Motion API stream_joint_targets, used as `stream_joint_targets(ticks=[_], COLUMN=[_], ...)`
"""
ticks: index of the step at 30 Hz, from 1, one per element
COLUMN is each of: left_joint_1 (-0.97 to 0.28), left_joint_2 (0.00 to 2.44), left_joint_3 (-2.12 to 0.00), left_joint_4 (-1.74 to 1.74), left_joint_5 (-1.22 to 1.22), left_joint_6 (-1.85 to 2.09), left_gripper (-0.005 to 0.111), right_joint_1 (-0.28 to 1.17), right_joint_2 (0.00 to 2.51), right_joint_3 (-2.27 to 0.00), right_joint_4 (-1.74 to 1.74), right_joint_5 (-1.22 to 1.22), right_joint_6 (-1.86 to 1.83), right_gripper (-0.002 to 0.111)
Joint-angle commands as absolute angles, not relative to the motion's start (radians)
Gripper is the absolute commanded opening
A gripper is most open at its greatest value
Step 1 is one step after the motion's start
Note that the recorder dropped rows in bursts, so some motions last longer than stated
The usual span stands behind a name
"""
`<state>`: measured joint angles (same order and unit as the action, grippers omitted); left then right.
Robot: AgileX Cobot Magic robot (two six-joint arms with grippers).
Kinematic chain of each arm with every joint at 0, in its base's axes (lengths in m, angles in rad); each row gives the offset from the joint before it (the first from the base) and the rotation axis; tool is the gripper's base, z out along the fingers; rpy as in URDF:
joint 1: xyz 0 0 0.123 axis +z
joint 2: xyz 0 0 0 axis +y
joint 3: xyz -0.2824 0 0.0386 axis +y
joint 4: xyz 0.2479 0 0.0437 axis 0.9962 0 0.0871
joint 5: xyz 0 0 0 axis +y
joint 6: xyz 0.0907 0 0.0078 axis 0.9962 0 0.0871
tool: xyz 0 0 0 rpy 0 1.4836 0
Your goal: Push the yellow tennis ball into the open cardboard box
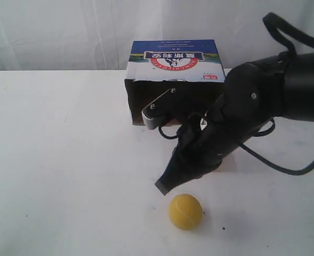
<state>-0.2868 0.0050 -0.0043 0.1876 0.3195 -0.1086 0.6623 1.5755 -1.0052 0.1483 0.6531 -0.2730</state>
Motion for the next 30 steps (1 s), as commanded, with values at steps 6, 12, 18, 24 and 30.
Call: stream_joint_targets(ticks=[6, 12, 18, 24, 30], left_joint_1=[-0.292, -0.292, -0.292, -0.292, -0.292], left_joint_2=[0.000, 0.000, 0.000, 0.000, 0.000], left_joint_3=[0.000, 0.000, 0.000, 0.000, 0.000], left_joint_4=[0.189, 0.189, 0.189, 0.189, 0.189], left_joint_5=[0.330, 0.330, 0.330, 0.330, 0.330], left_joint_6=[-0.106, -0.106, -0.106, -0.106, -0.106], left_gripper=[0.000, 0.000, 0.000, 0.000, 0.000], right_joint_1=[0.672, 0.700, 0.732, 0.732, 0.732], right_joint_2=[1.567, 1.627, 1.701, 1.719, 1.719], right_joint_3=[-0.966, -0.952, -0.952, -0.956, -0.972], right_joint_4=[0.149, 0.165, 0.168, 0.168, 0.140], right_joint_5=[0.739, 0.688, 0.647, 0.613, 0.550], right_joint_6=[-0.271, -0.271, -0.271, -0.271, -0.271], right_gripper=[0.000, 0.000, 0.000, 0.000, 0.000])
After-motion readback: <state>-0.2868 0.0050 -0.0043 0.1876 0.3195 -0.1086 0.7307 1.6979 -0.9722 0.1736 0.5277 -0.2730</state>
